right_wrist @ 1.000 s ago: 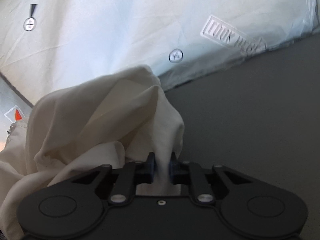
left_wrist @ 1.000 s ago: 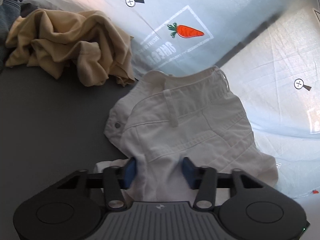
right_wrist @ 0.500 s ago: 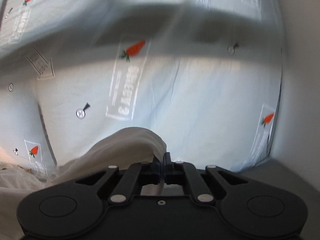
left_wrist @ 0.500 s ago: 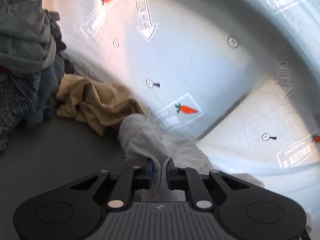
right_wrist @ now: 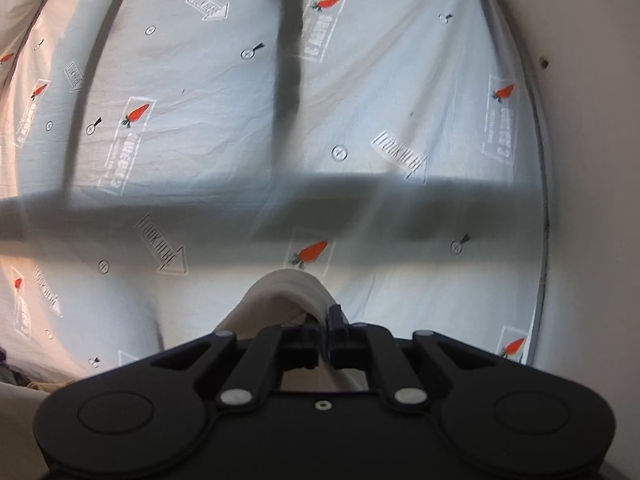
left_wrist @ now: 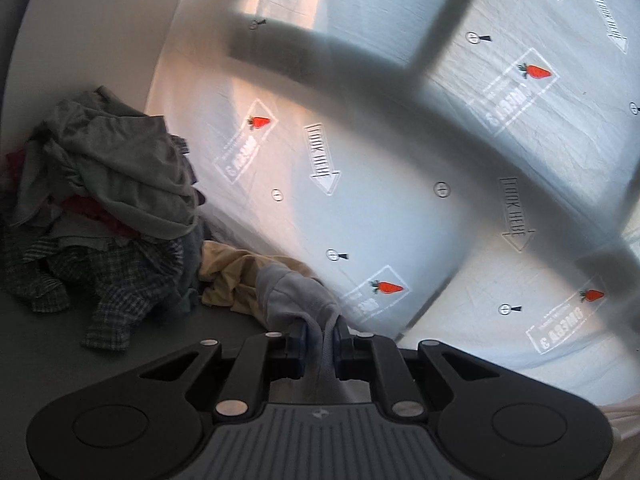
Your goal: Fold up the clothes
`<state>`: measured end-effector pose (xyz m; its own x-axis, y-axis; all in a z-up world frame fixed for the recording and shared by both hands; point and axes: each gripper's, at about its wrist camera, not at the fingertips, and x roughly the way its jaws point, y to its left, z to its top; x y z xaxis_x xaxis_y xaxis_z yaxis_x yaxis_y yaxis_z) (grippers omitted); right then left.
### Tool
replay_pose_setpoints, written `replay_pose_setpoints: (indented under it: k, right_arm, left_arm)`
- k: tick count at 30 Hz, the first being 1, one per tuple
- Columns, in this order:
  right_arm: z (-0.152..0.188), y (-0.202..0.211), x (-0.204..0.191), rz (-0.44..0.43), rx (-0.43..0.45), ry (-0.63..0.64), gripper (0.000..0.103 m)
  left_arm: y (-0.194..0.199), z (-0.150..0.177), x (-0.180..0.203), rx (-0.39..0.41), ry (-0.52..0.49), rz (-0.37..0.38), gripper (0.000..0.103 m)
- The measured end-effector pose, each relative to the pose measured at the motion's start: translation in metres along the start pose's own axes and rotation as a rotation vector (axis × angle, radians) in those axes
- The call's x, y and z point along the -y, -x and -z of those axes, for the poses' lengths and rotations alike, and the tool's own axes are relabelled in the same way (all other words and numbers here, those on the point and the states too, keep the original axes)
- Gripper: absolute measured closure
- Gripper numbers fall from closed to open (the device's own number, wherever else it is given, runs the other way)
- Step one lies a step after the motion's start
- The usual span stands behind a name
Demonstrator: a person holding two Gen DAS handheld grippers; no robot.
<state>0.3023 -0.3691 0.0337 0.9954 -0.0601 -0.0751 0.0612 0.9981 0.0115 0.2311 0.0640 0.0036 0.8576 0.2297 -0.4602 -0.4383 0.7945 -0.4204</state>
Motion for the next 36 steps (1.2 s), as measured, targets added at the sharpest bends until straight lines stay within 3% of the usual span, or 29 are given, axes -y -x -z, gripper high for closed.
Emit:
replay_pose_setpoints:
  k: [2,4,5,8,11,15,21,25,32,34,35,36]
  right_arm:
    - [0.021,-0.006,-0.01,-0.035,-0.113,-0.008,0.092]
    - [0.051,-0.022,-0.018,-0.063,-0.268,-0.035,0.079]
    - [0.069,-0.028,-0.02,-0.078,-0.355,-0.058,0.065]
    - [0.12,-0.035,-0.024,-0.128,-0.561,-0.119,0.056]
    - [0.156,-0.02,-0.023,-0.083,-0.672,-0.132,0.055]
    - [0.177,0.005,0.003,-0.01,-0.709,-0.209,0.049]
    - [0.189,0.027,0.079,0.228,-0.646,-0.361,0.042]
    - [0.216,0.02,0.119,0.338,-0.684,-0.405,0.041]
    - [0.27,0.004,0.169,0.363,-0.75,-0.657,0.041]
    - [0.278,-0.001,0.174,0.327,-0.744,-0.701,0.058]
    - [0.277,-0.003,0.175,0.302,-0.728,-0.712,0.081]
    - [0.27,-0.003,0.175,0.299,-0.7,-0.705,0.092]
  left_arm:
    - [-0.004,0.008,-0.019,-0.046,0.027,-0.1,0.088]
    - [-0.012,0.019,-0.039,-0.118,0.053,-0.213,0.086]
    - [-0.016,0.025,-0.049,-0.158,0.063,-0.258,0.085]
    - [-0.024,0.047,-0.076,-0.278,0.119,-0.276,0.079]
    - [-0.026,0.066,-0.079,-0.303,0.075,-0.308,0.081]
    - [-0.032,0.077,-0.068,-0.318,0.014,-0.315,0.08]
    - [-0.047,0.094,-0.038,-0.356,-0.074,-0.245,0.078]
    - [-0.058,0.109,-0.011,-0.409,-0.121,-0.194,0.078]
    - [-0.063,0.127,0.031,-0.42,-0.217,-0.141,0.075]
    - [-0.064,0.131,0.041,-0.425,-0.234,-0.136,0.074]
    - [-0.065,0.133,0.045,-0.428,-0.239,-0.136,0.074]
    - [-0.066,0.134,0.049,-0.431,-0.245,-0.136,0.074]
